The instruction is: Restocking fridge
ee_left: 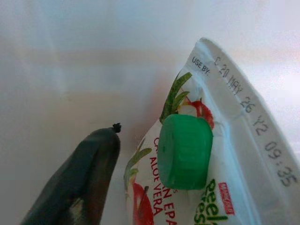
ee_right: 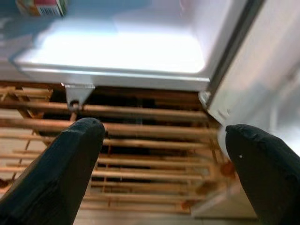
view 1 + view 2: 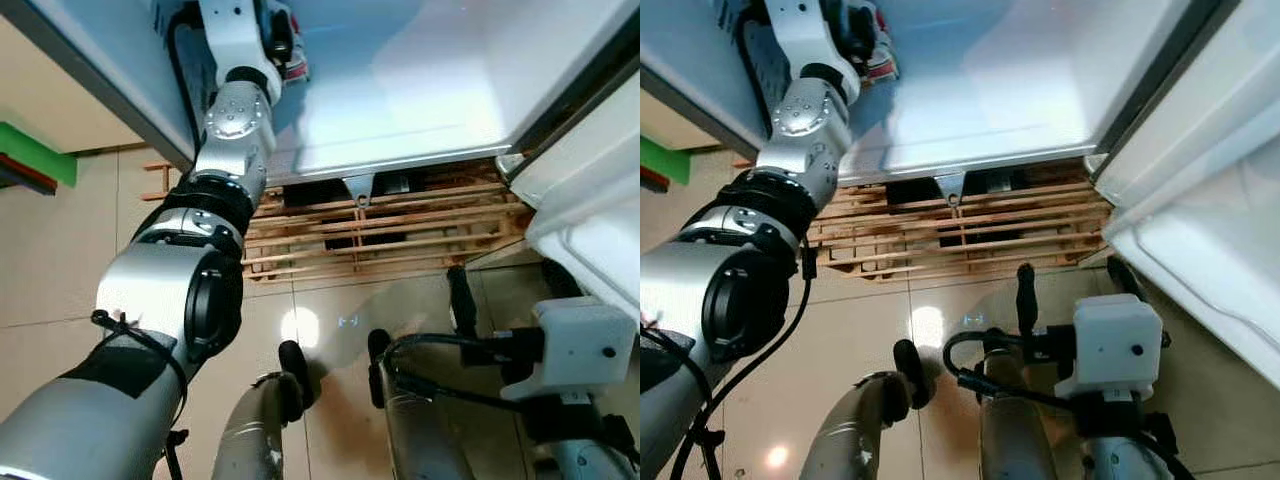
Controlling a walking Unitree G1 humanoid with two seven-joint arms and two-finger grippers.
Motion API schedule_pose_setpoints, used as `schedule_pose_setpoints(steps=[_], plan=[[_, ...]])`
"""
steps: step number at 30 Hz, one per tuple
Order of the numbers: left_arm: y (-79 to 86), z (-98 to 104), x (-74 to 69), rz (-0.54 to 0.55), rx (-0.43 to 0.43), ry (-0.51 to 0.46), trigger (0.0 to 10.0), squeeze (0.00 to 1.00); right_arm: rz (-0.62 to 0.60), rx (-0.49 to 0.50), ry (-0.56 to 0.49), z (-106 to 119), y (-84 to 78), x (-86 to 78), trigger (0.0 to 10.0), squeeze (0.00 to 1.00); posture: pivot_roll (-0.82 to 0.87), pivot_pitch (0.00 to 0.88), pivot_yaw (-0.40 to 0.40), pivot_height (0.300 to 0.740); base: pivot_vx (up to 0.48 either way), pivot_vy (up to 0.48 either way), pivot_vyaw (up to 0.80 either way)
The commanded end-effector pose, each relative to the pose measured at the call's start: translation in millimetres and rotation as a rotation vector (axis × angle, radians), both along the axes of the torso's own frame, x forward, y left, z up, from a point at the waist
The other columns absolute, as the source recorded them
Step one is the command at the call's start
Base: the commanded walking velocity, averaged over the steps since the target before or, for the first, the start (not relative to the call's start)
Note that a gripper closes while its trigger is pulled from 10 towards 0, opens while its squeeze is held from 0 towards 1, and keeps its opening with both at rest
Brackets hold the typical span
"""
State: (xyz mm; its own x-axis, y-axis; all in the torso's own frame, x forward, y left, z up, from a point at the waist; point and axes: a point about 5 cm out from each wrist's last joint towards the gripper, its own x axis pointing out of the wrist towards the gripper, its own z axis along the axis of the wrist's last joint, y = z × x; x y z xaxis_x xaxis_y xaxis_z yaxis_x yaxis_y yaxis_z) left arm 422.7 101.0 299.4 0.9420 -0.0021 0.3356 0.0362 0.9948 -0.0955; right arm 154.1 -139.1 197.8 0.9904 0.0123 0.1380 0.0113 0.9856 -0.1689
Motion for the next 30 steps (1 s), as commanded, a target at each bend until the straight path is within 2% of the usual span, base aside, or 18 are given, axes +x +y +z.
schedule_pose_setpoints(steps=[1,5,7,12,16,17,19,23,26,28,29,30], plan=[[-1.4,-20,1.3,0.007,0.027,0.086,10.0,1.00,0.002,0.003,0.034,-5,-1.1,1.0,10.0,0.00,-0.42,0.437,0.141,0.740,0.000,0.000,0.00],[-4.5,-9,0.7,0.006,0.002,0.049,10.0,1.00,0.016,0.019,0.038,-9,0.9,7.1,10.0,0.00,-0.39,0.412,0.145,0.740,0.000,0.000,0.00],[-3.7,-4,-0.1,0.027,-0.041,0.026,10.0,1.00,0.019,0.037,0.031,-11,1.0,14.2,10.0,0.00,-0.37,0.389,0.149,0.740,0.000,0.000,0.00],[-9.6,6,-2.9,0.042,-0.027,-0.033,10.0,1.00,0.017,0.047,0.016,-12,-1.3,24.8,10.0,0.00,-0.34,0.370,0.159,0.740,0.000,0.000,0.00],[-16.9,13,-5.2,0.013,-0.044,-0.067,10.0,1.00,0.028,0.048,0.010,-12,-0.6,28.0,10.0,0.00,-0.32,0.359,0.156,0.740,0.000,0.000,0.00],[-26.8,17,-7.3,-0.041,-0.061,-0.077,10.0,1.00,0.040,0.050,0.008,-14,-0.1,32.4,10.0,0.00,-0.31,0.333,0.151,0.740,0.000,0.000,0.00],[-30.9,17,-8.0,-0.060,-0.064,-0.074,10.0,1.00,0.043,0.050,0.008,-15,-0.2,35.1,10.0,0.00,-0.30,0.324,0.151,0.740,0.000,0.000,0.00],[-47.3,9,-14.8,-0.133,-0.003,-0.086,10.0,1.00,0.052,0.044,-0.018,-16,-1.3,47.9,10.0,0.00,-0.30,0.258,0.150,0.740,0.000,0.000,0.00],[-47.2,2,-15.9,-0.143,0.026,-0.066,10.0,1.00,0.051,0.040,-0.025,-18,-3.3,53.1,10.0,0.00,-0.29,0.239,0.148,0.740,0.000,0.000,0.00],[-49.7,-10,-17.3,-0.181,0.044,-0.015,10.0,1.00,0.051,0.045,-0.013,-23,-5.7,60.1,10.0,0.00,-0.28,0.176,0.140,0.740,0.000,0.000,0.00],[-53.5,-20,-19.7,-0.213,0.069,0.018,10.0,0.00,0.047,0.053,-0.003,-26,-7.6,63.9,10.0,0.00,-0.27,0.158,0.138,0.740,0.000,0.000,0.00],[-57.4,-29,-22.7,-0.245,0.073,0.057,10.0,0.00,0.043,0.061,0.003,-28,-9.3,66.8,10.0,0.00,-0.27,0.151,0.136,0.740,0.000,0.000,0.00]])
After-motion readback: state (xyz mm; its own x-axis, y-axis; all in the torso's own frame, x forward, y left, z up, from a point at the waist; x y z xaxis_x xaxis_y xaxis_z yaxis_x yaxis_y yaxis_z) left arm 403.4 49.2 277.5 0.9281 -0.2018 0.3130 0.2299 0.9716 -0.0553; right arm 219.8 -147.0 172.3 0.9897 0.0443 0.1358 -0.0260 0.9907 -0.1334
